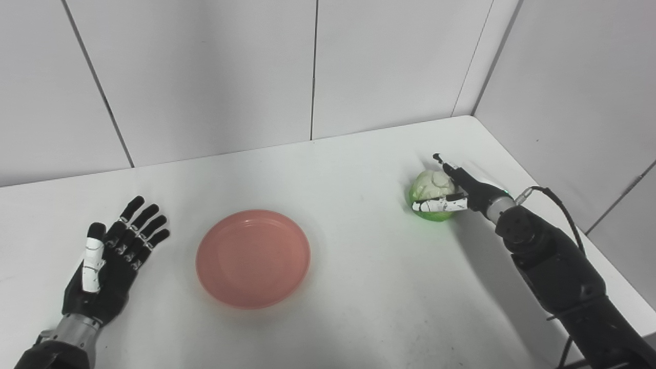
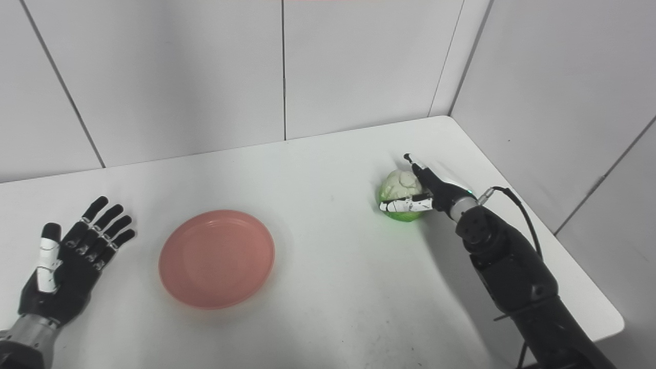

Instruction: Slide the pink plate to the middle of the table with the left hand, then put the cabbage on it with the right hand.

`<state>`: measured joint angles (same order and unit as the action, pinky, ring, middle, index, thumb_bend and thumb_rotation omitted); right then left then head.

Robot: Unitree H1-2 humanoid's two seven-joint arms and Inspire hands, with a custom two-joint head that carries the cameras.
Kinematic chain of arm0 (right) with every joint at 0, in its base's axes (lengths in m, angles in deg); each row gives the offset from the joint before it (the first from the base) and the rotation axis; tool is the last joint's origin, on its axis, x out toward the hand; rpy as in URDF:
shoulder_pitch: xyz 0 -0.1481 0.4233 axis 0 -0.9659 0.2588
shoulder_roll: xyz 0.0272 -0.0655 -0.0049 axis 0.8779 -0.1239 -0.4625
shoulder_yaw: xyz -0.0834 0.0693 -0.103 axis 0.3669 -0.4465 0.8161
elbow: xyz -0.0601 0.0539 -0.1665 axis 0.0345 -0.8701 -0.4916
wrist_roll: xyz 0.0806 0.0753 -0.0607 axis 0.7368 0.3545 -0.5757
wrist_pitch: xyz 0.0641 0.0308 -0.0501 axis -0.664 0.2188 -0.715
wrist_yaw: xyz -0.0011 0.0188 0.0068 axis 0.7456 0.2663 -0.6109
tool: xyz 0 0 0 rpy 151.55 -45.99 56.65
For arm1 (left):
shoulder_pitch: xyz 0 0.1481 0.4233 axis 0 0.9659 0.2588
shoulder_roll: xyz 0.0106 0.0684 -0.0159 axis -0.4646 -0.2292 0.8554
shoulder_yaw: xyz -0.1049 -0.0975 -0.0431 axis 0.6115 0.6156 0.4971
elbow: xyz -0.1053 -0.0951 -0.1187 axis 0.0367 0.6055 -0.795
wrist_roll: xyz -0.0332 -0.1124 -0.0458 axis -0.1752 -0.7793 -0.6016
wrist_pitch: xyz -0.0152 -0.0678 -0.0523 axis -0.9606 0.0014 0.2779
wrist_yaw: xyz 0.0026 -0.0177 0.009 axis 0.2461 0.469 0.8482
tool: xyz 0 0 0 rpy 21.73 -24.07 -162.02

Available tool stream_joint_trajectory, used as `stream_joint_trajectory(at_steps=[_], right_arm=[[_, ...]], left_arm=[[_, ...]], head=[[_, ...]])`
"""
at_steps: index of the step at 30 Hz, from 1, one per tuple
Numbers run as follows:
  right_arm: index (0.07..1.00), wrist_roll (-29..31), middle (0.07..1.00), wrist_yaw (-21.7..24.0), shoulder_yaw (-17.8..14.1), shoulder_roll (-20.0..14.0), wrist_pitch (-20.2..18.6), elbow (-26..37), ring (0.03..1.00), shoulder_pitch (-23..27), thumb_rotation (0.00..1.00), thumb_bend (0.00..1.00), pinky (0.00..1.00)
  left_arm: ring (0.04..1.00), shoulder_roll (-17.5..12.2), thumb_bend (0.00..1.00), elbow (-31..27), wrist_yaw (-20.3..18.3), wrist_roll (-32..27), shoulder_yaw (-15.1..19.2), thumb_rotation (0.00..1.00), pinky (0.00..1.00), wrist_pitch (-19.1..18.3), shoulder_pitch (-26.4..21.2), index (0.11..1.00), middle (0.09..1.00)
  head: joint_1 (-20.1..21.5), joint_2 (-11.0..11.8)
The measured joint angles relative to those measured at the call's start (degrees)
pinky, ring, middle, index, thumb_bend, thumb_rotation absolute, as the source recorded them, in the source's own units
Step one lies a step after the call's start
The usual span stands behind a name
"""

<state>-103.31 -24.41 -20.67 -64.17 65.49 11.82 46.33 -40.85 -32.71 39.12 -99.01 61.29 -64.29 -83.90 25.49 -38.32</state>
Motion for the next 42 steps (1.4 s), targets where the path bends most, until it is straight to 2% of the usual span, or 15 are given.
stream_joint_trajectory(at_steps=[6, 8, 9, 10, 11, 12, 13, 15, 19, 25, 30, 35, 42], right_arm=[[0.975, -0.5, 0.991, 2.6, 1.7, -1.2, -3.8, 0.5, 0.967, 1.3, 0.49, 1.00, 0.88], [0.940, -0.7, 0.943, 2.7, 2.1, -1.4, -4.0, 0.5, 0.915, 1.4, 0.41, 1.00, 0.84], [0.895, -1.0, 0.890, 2.7, 2.3, -1.4, -4.0, 0.6, 0.862, 1.5, 0.30, 1.00, 0.80], [0.880, -1.4, 0.871, 2.2, 2.3, -1.4, -3.8, 0.6, 0.844, 1.5, 0.26, 1.00, 0.79], [0.797, -2.0, 0.803, 1.3, 2.5, -1.4, -3.2, 0.5, 0.784, 1.5, 0.14, 0.94, 0.76], [0.709, -2.7, 0.729, 0.1, 2.7, -1.4, -2.4, 0.4, 0.715, 1.5, 0.06, 0.87, 0.72], [0.577, -3.7, 0.646, -1.0, 3.1, -1.3, -1.6, 0.0, 0.642, 1.4, 0.07, 0.66, 0.65], [0.505, -4.8, 0.511, -3.8, 3.2, -0.8, 0.1, -1.0, 0.519, 1.4, 0.01, 0.55, 0.50], [0.502, -5.1, 0.469, -7.1, 2.9, -0.4, 1.1, -2.2, 0.470, 1.4, 0.00, 0.53, 0.43], [0.496, -5.9, 0.476, -9.1, 2.9, 0.5, 1.2, -2.5, 0.483, 1.4, 0.00, 0.53, 0.44], [0.493, -5.9, 0.479, -11.3, 2.7, 1.0, 2.7, -3.5, 0.478, 1.4, 0.00, 0.53, 0.43], [0.506, -5.4, 0.462, -12.1, 2.1, 1.6, 3.0, -3.6, 0.460, 1.4, 0.00, 0.53, 0.41], [0.488, -2.7, 0.488, -12.1, 0.1, 2.9, 3.1, -3.7, 0.484, 1.2, 0.00, 0.53, 0.45]], left_arm=[[0.906, -0.1, 0.88, -0.7, 0.3, 0.1, -0.2, 0.85, 0.88, 0.0, 0.5, 0.923, 0.919], [0.908, -0.1, 0.88, -0.9, 0.5, 0.1, -0.2, 0.85, 0.89, 0.0, 0.6, 0.925, 0.922], [0.910, -0.1, 0.88, -0.9, 0.5, 0.1, -0.2, 0.85, 0.89, 0.0, 0.6, 0.926, 0.924], [0.910, -0.1, 0.88, -0.9, 0.5, 0.1, -0.2, 0.85, 0.89, 0.0, 0.6, 0.927, 0.924], [0.911, -0.1, 0.88, -0.9, 0.5, 0.1, -0.3, 0.85, 0.89, 0.0, 0.6, 0.928, 0.925], [0.912, -0.1, 0.88, -0.9, 0.5, 0.1, -0.3, 0.85, 0.89, 0.0, 0.6, 0.930, 0.927], [0.915, -0.1, 0.88, -0.9, 0.5, 0.1, -0.3, 0.85, 0.89, 0.0, 0.6, 0.932, 0.929], [0.910, -0.1, 0.88, -1.0, 0.5, 0.1, -0.3, 0.85, 0.89, 0.0, 0.6, 0.926, 0.923], [0.915, -0.1, 0.87, -1.1, 0.5, 0.1, -0.4, 0.85, 0.89, 0.0, 0.7, 0.929, 0.927], [0.916, -0.3, 0.88, -1.2, 0.5, 0.1, -0.4, 0.85, 0.89, 0.0, 0.9, 0.932, 0.929], [0.914, -0.3, 0.88, -1.3, 0.6, 0.1, -0.4, 0.86, 0.89, 0.0, 0.9, 0.928, 0.925], [0.915, -0.2, 0.87, -2.2, 1.1, 0.1, -0.7, 0.86, 0.89, 0.0, 1.4, 0.930, 0.928], [0.919, -0.2, 0.87, -2.5, 1.4, 0.1, -0.8, 0.86, 0.89, 0.0, 1.6, 0.932, 0.930]], head=[[-0.1, -0.2], [-0.1, -0.2], [-0.1, -0.2], [-0.2, -0.2], [-0.2, -0.2], [-0.1, -0.2], [-0.1, -0.3], [-0.2, -0.3], [-0.2, -0.3], [-0.4, -0.3], [-0.7, -0.3], [-1.0, -0.2], [-1.4, 0.0]])
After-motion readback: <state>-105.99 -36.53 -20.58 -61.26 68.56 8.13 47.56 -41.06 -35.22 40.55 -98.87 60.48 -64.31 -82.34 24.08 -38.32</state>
